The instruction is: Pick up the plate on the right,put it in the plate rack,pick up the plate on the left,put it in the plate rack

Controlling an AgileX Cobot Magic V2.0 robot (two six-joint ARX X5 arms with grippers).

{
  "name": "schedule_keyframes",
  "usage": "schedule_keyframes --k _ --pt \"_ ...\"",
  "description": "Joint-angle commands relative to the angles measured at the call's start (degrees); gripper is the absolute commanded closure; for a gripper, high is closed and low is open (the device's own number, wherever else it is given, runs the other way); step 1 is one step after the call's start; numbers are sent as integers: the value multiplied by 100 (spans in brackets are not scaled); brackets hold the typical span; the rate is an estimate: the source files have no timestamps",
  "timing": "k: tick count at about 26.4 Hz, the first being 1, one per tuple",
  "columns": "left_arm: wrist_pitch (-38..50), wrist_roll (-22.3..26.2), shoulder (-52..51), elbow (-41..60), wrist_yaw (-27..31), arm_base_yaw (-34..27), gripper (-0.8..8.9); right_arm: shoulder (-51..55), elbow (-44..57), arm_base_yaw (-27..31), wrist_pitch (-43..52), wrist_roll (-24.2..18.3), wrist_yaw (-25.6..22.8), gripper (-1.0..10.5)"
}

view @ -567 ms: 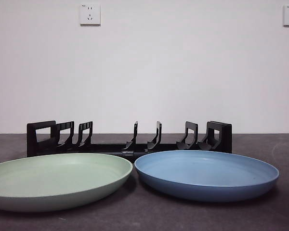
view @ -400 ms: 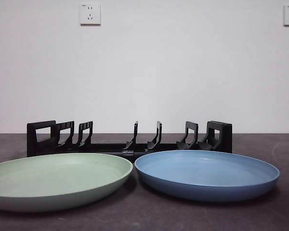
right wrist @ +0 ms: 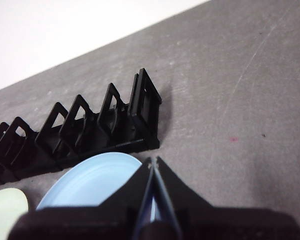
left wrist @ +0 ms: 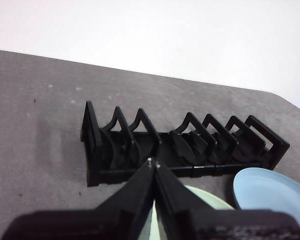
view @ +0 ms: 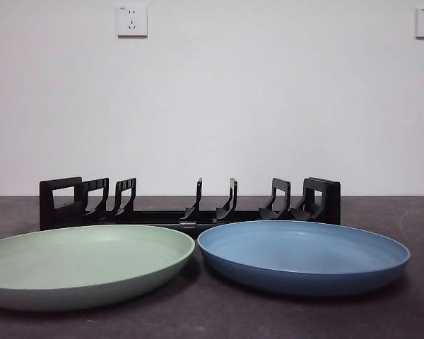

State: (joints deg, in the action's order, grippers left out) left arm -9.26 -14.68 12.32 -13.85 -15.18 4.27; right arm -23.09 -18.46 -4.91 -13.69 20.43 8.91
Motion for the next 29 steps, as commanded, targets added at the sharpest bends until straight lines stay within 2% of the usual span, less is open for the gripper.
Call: schedule_keyframes --k 1,5,9,14,15,17,18,27,28,29 --pt "-7 -13 584 -365 -9 -13 819 -649 -424 -9 39 26 26 957" --pt "-221 0 1515 -1003 -175 -13 820 -1609 -1038 -7 -9 -240 525 957" --pt "-608 227 2476 -1635 -553 -13 820 -2553 -1580 -9 -291 -404 1051 956" --pt "-752 284 3753 -2197 -1484 -7 813 -4033 -2041 -9 -728 -754 1506 941" --pt "-754 269 3895 -2210 -1552 0 797 -4256 -2041 -15 -728 -822 1513 913" --pt "-752 225 4113 -2210 -1528 83 592 -4636 -2041 -20 -728 -852 1510 767" --pt "-750 151 4183 -2210 -1508 133 552 -4789 -2041 -20 -728 -852 1510 753" --pt "-415 70 4409 -2221 -1325 708 553 -6000 -2041 -280 -278 -848 1513 762" --pt "-413 72 4430 -2221 -1292 741 553 -6113 -2041 -321 -212 -848 1506 771" --pt "-402 72 4448 -2221 -1287 772 553 -6210 -2041 -354 -160 -831 1491 830"
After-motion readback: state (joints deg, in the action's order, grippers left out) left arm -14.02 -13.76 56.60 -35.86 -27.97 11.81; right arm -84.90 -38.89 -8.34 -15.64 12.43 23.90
